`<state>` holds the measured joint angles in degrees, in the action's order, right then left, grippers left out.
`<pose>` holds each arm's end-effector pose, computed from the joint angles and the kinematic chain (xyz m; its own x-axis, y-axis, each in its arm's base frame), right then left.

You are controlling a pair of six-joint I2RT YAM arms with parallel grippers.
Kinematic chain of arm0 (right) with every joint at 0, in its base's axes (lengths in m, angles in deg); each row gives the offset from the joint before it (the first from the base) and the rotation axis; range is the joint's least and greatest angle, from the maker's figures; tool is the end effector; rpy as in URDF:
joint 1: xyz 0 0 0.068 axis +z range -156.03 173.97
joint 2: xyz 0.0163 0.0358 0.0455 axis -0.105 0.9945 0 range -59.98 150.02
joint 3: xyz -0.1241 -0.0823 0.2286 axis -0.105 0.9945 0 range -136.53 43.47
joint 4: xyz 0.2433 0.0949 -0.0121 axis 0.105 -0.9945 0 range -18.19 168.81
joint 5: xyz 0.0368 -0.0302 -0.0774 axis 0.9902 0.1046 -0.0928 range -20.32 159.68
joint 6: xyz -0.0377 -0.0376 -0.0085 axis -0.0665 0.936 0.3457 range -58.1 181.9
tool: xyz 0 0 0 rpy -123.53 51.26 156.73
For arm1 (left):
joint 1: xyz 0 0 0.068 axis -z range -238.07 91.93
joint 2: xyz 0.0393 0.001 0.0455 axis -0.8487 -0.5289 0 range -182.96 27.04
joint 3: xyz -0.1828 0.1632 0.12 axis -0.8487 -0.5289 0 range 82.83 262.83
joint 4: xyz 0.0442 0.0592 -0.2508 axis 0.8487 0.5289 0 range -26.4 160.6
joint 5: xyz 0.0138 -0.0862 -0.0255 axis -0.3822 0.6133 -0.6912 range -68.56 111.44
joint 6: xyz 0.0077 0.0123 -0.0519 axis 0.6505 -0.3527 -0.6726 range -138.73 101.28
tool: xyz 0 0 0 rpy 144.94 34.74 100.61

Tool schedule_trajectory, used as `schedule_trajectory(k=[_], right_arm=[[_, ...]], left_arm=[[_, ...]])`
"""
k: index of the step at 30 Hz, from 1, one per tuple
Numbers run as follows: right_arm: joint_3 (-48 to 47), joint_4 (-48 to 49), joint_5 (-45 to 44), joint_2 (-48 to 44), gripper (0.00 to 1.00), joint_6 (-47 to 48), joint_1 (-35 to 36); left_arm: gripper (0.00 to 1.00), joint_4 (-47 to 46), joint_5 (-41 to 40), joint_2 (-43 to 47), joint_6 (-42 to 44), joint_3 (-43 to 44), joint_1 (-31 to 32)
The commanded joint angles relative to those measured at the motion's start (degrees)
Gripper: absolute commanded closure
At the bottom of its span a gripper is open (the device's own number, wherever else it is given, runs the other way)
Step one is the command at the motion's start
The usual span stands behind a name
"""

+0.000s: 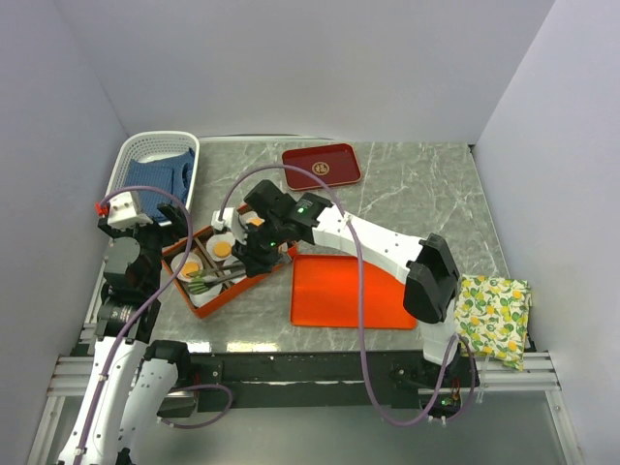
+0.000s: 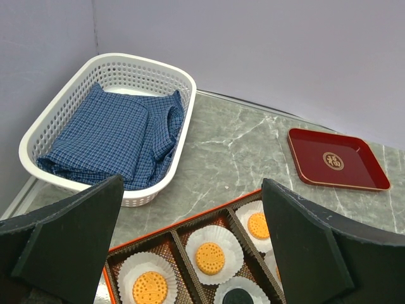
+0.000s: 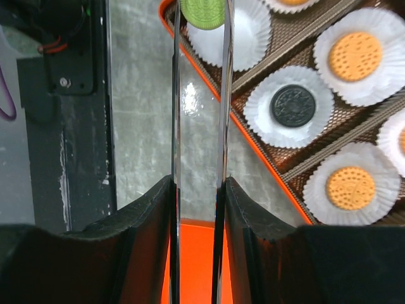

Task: Pack the cookies

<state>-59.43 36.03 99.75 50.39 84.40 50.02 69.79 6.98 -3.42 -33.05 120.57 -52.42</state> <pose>0.2252 0.3663 0.3080 -0.0535 -0.6725 -0.7381 -0.9929 -0.0430 0.1112 0.1364 -0.0045 0.3400 0.0562 -0.2463 -0.9676 -0.1437 0.9570 -0.2520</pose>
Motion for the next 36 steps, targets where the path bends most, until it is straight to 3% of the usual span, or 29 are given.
schedule_trajectory(k=[1, 36], right_arm=[[-2.4, -0.3, -0.6, 1.0, 0.66, 1.8, 0.2], [-7.6, -1.7, -3.5, 8.7, 0.51, 0.5, 1.0]], left_arm=[[0.04, -2.8, 0.0, 0.5, -0.3, 0.1, -0.1], [0.03, -2.8, 0.8, -0.1, -0.2, 0.1, -0.1]])
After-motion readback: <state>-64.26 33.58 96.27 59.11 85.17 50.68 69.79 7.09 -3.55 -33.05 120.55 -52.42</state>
